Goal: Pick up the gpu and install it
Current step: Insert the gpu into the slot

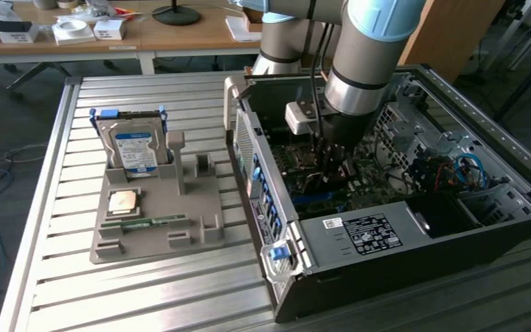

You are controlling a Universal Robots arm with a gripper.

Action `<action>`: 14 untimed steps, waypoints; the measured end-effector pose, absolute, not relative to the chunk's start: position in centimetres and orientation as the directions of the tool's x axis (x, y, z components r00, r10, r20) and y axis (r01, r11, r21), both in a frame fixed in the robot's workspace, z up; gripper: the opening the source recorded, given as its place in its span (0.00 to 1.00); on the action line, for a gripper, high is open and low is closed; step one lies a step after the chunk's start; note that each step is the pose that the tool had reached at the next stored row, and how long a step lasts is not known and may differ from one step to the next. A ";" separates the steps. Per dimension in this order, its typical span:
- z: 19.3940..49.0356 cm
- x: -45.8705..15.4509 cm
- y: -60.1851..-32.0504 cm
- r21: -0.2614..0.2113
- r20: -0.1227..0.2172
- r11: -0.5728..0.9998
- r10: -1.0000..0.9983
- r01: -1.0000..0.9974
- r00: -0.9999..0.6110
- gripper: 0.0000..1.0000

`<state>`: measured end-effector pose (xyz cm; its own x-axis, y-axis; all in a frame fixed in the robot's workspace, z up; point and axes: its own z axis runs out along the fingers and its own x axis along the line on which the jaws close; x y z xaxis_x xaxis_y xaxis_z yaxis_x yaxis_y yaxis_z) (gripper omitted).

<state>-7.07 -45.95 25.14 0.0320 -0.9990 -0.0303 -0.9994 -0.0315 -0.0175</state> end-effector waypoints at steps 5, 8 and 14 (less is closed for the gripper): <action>25.1 -7.1 -46.0 -0.019 -0.030 -0.032 -0.999 -0.999 0.032 0.26; 25.1 -7.1 -45.9 -0.020 -0.030 -0.032 -0.999 -0.999 0.032 0.26; 24.9 -7.1 -46.0 -0.020 -0.030 -0.032 -0.999 -0.999 0.032 0.26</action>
